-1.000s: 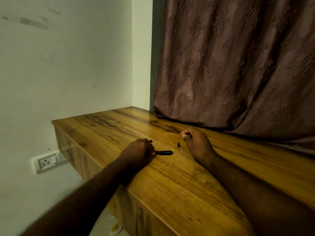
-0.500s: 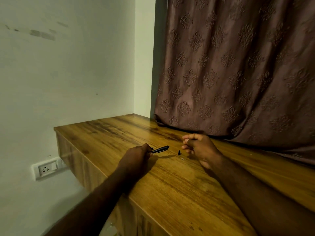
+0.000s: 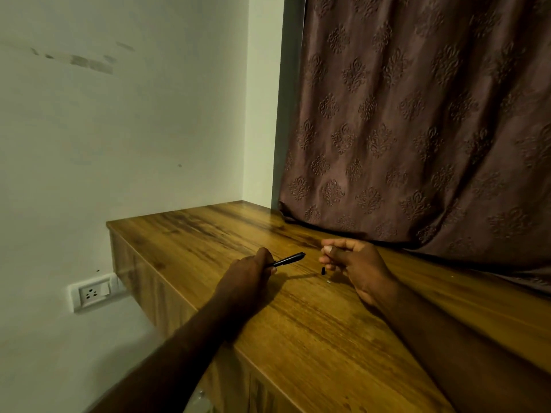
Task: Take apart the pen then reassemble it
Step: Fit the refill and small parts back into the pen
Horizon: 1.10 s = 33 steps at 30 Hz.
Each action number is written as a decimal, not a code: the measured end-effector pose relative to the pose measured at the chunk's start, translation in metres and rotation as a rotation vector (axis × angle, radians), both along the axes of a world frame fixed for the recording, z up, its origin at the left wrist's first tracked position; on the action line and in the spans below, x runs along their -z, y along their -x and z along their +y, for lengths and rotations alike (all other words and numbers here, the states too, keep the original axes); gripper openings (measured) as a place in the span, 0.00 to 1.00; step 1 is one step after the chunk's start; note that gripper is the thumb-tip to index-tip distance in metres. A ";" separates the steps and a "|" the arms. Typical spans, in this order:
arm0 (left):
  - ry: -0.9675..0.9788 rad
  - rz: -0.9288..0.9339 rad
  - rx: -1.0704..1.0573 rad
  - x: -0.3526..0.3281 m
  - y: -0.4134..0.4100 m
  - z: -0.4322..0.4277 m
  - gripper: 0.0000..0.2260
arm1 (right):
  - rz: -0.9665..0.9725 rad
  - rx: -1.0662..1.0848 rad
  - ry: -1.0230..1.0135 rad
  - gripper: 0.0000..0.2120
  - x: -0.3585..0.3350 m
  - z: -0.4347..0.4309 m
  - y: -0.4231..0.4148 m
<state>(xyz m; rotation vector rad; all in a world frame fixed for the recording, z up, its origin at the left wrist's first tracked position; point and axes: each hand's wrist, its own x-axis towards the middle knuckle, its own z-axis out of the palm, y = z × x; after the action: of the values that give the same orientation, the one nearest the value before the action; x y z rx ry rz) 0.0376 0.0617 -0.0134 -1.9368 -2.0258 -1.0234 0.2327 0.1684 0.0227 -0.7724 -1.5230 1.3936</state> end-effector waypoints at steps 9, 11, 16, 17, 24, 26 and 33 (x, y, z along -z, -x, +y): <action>-0.029 0.004 0.077 -0.001 0.000 -0.001 0.03 | 0.136 -0.097 0.050 0.06 -0.002 -0.018 0.015; -0.046 0.012 0.083 0.001 0.000 0.000 0.02 | 0.149 -0.114 0.060 0.07 -0.002 -0.021 0.015; -0.064 0.012 0.088 0.003 0.002 0.002 0.03 | 0.204 -0.139 0.083 0.06 -0.003 -0.023 0.016; -0.064 0.010 0.090 0.003 0.001 0.001 0.02 | 0.218 -0.147 0.089 0.06 -0.003 -0.023 0.016; -0.063 -0.006 0.085 0.003 0.001 0.001 0.04 | 0.245 -0.163 0.089 0.07 -0.003 -0.022 0.018; -0.058 -0.008 0.075 0.002 0.001 0.001 0.03 | 0.227 -0.161 0.075 0.07 -0.003 -0.022 0.018; -0.044 -0.031 0.071 0.000 0.000 -0.001 0.04 | 0.211 -0.157 0.062 0.06 -0.003 -0.023 0.016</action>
<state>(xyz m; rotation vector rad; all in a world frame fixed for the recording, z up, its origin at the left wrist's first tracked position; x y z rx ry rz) 0.0381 0.0605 -0.0137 -1.9949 -1.9460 -1.1112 0.2166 0.1458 0.0258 -0.5328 -1.4052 1.5916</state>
